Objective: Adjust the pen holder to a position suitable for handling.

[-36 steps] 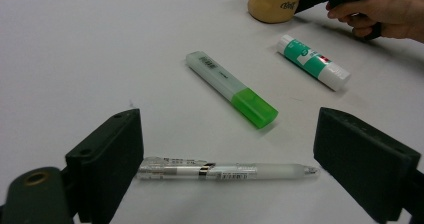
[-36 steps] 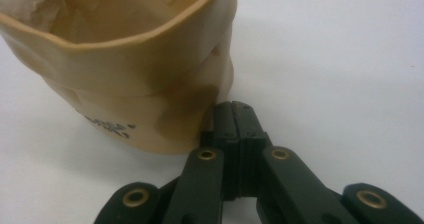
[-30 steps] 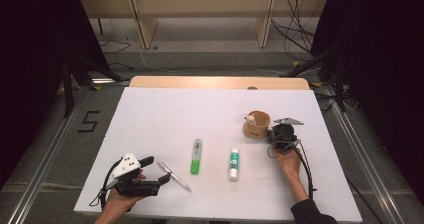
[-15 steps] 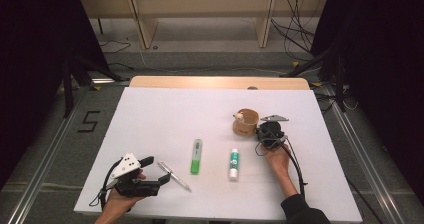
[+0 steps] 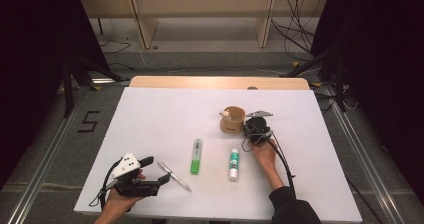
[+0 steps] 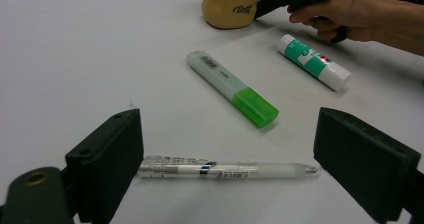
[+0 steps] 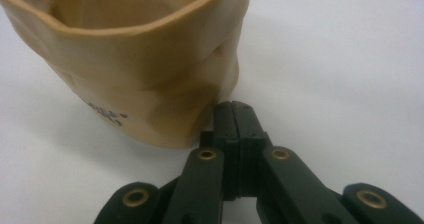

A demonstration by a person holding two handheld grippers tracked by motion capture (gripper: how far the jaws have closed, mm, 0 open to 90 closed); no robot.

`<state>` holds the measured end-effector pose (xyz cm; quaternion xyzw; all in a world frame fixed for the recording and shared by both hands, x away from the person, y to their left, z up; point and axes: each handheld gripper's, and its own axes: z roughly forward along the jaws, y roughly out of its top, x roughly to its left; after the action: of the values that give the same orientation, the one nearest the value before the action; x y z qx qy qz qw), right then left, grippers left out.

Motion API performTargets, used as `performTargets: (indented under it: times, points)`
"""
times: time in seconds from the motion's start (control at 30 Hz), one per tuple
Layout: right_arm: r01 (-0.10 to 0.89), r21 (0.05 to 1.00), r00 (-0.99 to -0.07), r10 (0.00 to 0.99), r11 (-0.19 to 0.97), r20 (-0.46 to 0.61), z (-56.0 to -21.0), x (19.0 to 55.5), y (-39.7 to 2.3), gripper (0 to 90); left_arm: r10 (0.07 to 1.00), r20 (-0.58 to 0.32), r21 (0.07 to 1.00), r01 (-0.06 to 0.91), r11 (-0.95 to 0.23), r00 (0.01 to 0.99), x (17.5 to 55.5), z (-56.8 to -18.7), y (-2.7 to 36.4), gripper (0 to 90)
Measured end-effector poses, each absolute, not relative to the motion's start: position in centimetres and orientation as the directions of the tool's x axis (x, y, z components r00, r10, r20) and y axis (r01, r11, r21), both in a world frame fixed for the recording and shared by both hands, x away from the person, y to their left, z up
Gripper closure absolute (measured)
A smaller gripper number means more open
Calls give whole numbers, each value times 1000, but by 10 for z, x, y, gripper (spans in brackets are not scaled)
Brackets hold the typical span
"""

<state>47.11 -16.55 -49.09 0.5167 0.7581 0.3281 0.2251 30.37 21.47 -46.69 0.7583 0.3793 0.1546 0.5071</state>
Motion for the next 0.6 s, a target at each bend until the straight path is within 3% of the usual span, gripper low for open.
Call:
performTargets:
  times: [0.6]
  points:
    - [628,710,-426,904,319,-29,-488,479,-131,900,730,-149,887,417,-199,667,303,-466,215,122]
